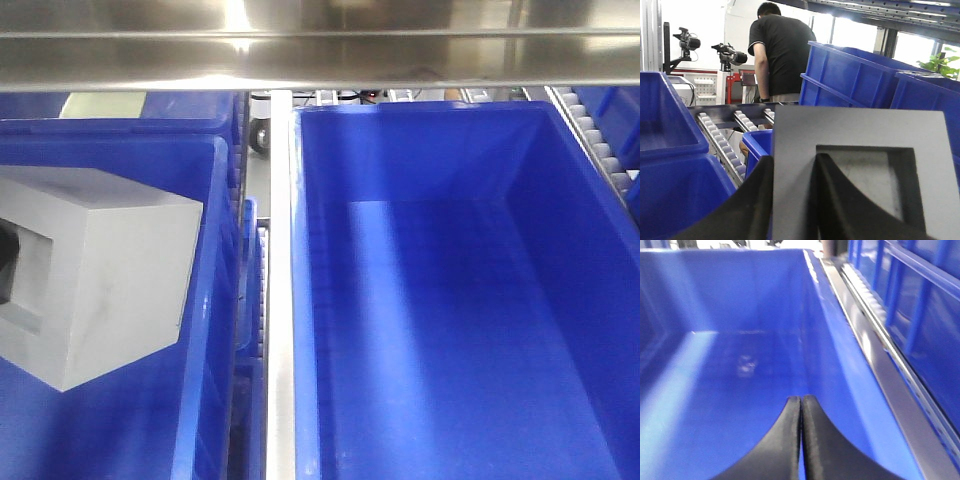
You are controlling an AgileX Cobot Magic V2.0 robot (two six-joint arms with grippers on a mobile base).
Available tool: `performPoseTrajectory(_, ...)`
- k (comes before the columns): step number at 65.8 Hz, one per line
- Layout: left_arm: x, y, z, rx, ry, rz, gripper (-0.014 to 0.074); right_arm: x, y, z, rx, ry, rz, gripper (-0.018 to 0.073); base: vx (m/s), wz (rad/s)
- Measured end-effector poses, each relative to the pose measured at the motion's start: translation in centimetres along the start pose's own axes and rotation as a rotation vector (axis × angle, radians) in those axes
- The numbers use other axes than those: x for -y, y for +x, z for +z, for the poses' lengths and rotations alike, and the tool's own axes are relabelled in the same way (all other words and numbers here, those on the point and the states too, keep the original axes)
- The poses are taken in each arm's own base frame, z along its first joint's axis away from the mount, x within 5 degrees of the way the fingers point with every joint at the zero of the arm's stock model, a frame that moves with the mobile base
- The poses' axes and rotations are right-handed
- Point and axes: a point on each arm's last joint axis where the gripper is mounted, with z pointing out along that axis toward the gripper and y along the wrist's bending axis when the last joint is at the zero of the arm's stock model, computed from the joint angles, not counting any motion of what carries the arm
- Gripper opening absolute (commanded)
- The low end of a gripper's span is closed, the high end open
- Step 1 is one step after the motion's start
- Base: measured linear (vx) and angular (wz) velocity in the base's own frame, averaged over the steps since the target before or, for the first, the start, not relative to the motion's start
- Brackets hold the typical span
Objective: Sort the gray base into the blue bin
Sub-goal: 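Swing the left arm over the farther blue bin with the block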
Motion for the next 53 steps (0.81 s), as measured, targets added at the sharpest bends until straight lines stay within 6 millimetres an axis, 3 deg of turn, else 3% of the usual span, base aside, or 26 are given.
performPoseTrajectory(53, 0.0, 0.0, 0.0, 0.0, 0.0, 0.0, -0.0007, 0.0, -0.12, -0.01, 0.01, 0.0, 0.0, -0.0005, 0.0, 0.02)
